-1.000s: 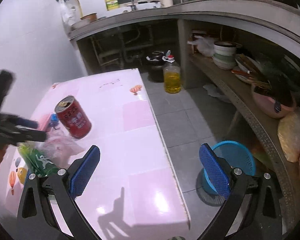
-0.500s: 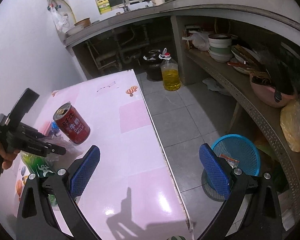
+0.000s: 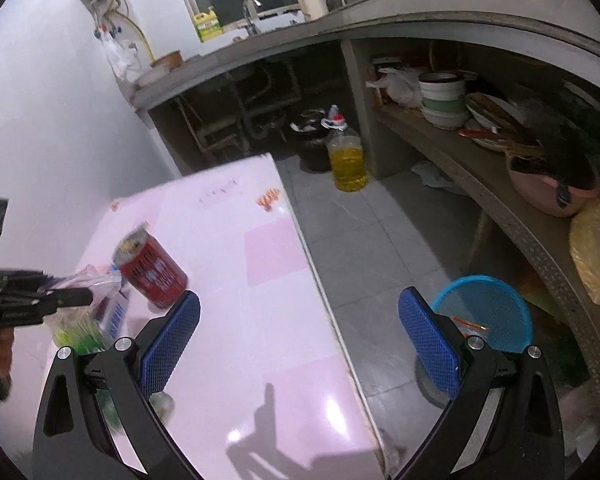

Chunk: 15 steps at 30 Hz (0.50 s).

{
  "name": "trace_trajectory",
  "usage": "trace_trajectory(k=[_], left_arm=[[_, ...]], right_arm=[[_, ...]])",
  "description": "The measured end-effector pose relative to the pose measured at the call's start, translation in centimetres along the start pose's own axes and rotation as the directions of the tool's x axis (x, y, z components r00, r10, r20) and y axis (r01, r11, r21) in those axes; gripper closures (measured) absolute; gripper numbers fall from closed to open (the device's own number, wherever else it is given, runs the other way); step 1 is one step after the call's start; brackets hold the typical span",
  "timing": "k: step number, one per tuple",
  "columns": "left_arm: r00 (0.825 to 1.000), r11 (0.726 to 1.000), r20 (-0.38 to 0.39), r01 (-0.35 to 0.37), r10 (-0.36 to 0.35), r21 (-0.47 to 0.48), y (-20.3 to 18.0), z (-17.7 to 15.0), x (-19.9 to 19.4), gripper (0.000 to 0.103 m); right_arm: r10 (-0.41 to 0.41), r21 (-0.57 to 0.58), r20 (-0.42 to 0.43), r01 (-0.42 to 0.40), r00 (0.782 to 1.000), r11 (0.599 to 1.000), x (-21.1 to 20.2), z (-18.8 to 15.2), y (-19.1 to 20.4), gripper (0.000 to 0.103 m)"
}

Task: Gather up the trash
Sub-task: 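Grasp the red can by its body with the right gripper while the left holds the bag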

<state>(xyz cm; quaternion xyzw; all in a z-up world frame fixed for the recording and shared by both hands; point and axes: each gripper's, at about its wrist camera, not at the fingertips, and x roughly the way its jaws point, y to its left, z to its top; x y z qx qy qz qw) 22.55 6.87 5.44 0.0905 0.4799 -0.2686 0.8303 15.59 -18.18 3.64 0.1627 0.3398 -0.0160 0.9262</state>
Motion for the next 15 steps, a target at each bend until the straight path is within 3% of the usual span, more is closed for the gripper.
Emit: trace_trajectory(k=[2,5,7,10,15], left_arm=[[0.996,0.998,0.082,0.025,-0.021,-0.059,0.9,-0.3,-1.8,0.072],[0.977,0.987,0.215,0.047,-0.013,-0.154,2.3,-0.9,-4.4,0.072],[0.957,0.971,0.289,0.061,0.008,-0.230,3.7,-1.6,-5.7,0.072],[0.938,0.951,0.345,0.074,0.035,-0.299,4.8,-2.5,-6.6,0.072],[0.913,0.929,0.396,0.055,0.102,-0.366,5.3,-3.9,-7.6,0.072]], right_arm=[[0.068,-0.009,0.016,-0.067,0.998,0.998,0.4,0.8,0.9,0.006],[0.171,-0.047,0.024,-0.170,0.985,0.984,1.7,2.0,3.0,0.006],[0.271,-0.093,-0.011,-0.271,0.962,0.958,3.3,2.7,5.2,0.007],[0.351,-0.170,-0.094,-0.363,0.932,0.916,6.3,3.0,9.0,0.007],[0.328,-0.295,-0.204,-0.378,0.922,0.878,11.4,2.7,14.1,0.007]])
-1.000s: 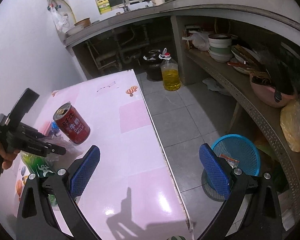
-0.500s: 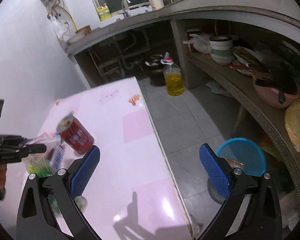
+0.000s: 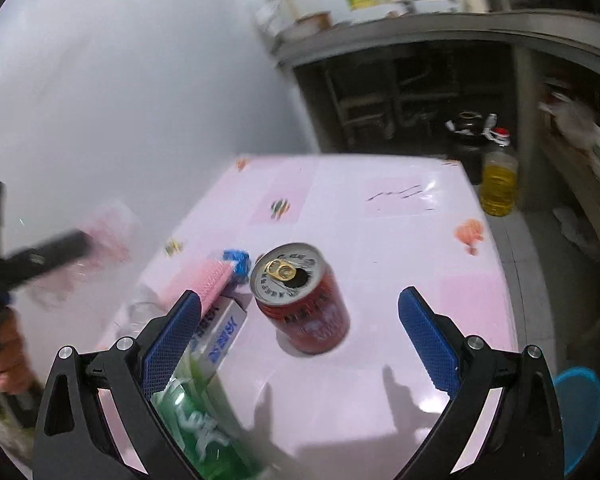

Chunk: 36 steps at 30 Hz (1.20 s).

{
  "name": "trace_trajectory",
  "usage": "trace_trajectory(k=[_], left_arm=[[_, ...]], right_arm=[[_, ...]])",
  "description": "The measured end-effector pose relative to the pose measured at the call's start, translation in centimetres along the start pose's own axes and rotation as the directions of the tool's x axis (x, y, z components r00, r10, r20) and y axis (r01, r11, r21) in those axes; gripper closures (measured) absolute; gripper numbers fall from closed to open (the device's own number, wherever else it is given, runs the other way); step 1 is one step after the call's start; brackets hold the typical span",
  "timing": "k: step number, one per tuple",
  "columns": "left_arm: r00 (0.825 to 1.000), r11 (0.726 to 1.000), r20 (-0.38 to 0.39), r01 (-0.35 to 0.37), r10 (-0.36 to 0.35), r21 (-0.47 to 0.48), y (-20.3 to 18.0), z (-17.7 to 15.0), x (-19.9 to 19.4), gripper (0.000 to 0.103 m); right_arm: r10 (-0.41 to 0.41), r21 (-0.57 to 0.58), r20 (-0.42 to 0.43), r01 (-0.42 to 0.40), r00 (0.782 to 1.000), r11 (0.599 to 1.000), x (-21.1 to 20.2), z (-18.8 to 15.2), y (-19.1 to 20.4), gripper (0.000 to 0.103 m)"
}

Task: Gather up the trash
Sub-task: 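Grasp the red can by its body with the right gripper while the left holds the bag, then carry the bag and can to the basket and open both grippers to drop them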

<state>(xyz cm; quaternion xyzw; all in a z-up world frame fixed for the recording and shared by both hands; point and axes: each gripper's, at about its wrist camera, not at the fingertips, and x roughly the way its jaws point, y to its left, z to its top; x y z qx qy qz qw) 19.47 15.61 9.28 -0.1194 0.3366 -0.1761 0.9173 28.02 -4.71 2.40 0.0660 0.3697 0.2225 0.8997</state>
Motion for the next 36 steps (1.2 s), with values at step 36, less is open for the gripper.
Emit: trace_trajectory(k=[36], left_arm=[[0.998,0.999,0.049,0.050,-0.051,0.003,-0.2,-0.4,-0.9,0.072]], right_arm=[[-0.131,0.065,0.022,0.129,0.991,0.989,-1.8,-0.7,-1.6,0.037]])
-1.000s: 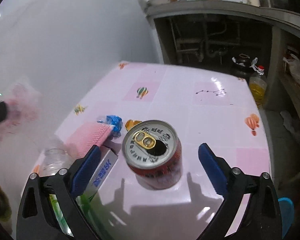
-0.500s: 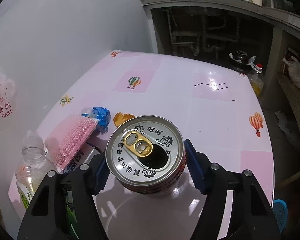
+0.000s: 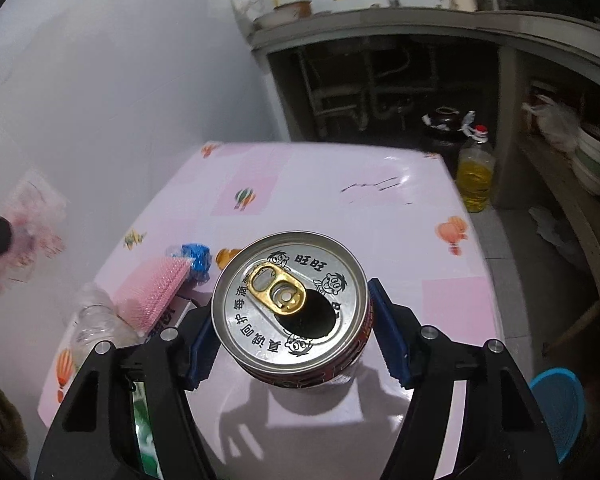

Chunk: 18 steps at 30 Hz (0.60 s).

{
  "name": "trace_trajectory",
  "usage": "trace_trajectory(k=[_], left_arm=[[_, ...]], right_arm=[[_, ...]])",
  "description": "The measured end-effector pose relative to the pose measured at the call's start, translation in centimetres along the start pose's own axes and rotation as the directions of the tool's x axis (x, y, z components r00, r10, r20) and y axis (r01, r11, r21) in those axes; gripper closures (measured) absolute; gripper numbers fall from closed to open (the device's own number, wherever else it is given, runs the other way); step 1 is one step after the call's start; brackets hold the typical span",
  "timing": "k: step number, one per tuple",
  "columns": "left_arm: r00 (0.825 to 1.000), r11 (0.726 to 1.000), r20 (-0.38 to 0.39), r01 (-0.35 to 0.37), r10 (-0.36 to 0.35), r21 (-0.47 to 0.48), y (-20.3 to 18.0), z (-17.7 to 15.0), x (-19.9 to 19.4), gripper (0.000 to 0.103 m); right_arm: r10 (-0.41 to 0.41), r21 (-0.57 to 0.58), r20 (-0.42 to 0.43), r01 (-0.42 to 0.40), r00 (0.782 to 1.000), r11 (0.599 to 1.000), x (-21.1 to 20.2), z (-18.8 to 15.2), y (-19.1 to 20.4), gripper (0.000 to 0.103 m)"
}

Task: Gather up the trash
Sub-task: 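Carry the bag and can to the basket and open both grippers to drop them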

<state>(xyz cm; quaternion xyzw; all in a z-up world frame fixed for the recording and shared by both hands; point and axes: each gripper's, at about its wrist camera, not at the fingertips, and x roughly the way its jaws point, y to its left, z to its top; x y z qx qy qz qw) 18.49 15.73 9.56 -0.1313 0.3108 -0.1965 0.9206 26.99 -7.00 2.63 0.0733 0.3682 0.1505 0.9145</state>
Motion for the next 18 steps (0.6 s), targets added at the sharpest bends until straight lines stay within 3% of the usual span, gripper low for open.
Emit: trace_trajectory(k=[10,14,18], left_arm=[[0.994,0.991,-0.057,0.102,-0.098,0.084,-6.1,0.1,2.6,0.072],[0.985,0.982,-0.098,0.154,-0.143,0.112,-9.4,-0.2,4.3,0.072],[0.965,0.966,-0.169,0.224,-0.202,0.125,-13.2,-0.8,6.9,0.072]], right_arm=[[-0.132,0.173,0.125,0.109,0.983,0.979,-10.2,-2.2,-7.1,0.037],[-0.203,0.246,0.125,0.168,0.971,0.955,-13.1,-4.1,-10.3,0.037],[-0.273,0.332,0.105,0.225,0.956,0.916,-15.5,-6.7,-14.1,0.037]])
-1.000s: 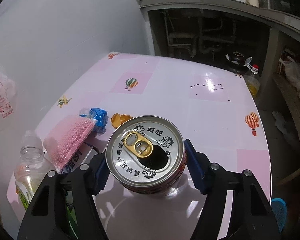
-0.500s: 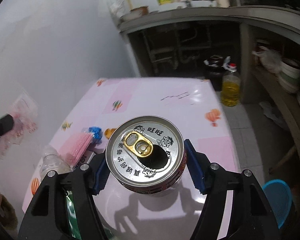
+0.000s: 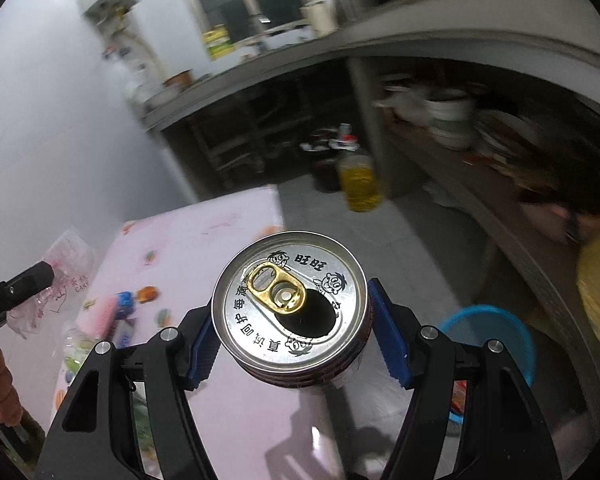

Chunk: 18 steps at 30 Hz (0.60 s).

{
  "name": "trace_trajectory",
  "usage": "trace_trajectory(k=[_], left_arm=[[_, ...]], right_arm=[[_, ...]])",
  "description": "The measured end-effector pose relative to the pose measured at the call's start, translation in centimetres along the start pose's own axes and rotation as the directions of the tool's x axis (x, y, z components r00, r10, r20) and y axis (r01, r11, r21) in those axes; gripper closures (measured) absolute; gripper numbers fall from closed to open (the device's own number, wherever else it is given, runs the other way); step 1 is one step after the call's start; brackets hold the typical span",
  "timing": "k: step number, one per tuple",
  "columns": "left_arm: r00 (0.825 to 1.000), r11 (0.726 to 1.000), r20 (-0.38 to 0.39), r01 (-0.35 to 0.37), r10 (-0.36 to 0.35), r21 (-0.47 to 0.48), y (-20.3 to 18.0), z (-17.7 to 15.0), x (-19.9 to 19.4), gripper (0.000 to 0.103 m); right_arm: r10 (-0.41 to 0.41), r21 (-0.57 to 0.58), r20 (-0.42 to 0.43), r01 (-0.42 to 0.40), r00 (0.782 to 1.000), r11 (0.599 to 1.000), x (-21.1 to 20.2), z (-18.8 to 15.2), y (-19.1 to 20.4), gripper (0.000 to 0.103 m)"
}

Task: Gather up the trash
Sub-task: 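Carry the bag and can to the basket and open both grippers to drop them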

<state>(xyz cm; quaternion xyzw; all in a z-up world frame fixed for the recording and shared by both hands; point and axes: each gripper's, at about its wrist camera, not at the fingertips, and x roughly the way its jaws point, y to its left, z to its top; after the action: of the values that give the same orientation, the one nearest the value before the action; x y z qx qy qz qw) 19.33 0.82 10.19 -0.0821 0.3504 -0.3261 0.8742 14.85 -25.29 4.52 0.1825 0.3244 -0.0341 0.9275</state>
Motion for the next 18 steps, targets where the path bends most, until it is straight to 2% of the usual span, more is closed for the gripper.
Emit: trace_trajectory(k=[5,8,12,14,18], left_arm=[[0.992,0.997,-0.107,0.067,-0.063,0.035,-4.3,-0.1,5.4,0.072],[0.979,0.993,-0.185,0.096,-0.083,0.066,-7.4,-0.4,9.1,0.072],[0.958,0.985,-0.278,0.105,-0.064,0.134,-11.5,-1.1,14.2,0.071],[0.940,0.980,-0.336,0.124,-0.065,0.158,-13.2,-1.6,17.0,0.071],[0.873,0.982,-0.481,0.152,-0.078,0.116,-15.2,-3.1,23.1,0.071]], right_arm=[[-0.084,0.099,-0.024,0.086,0.996,0.991,-1.0,-1.6,-5.9,0.037],[-0.138,0.154,-0.049,0.144,0.989,0.978,-1.2,-2.9,-9.3,0.037],[-0.190,0.244,-0.096,0.209,0.977,0.947,-0.7,-4.6,-14.4,0.037],[-0.210,0.288,-0.123,0.237,0.970,0.928,-0.2,-5.5,-17.0,0.037],[-0.227,0.363,-0.179,0.278,0.957,0.889,2.0,-7.2,-21.8,0.037]])
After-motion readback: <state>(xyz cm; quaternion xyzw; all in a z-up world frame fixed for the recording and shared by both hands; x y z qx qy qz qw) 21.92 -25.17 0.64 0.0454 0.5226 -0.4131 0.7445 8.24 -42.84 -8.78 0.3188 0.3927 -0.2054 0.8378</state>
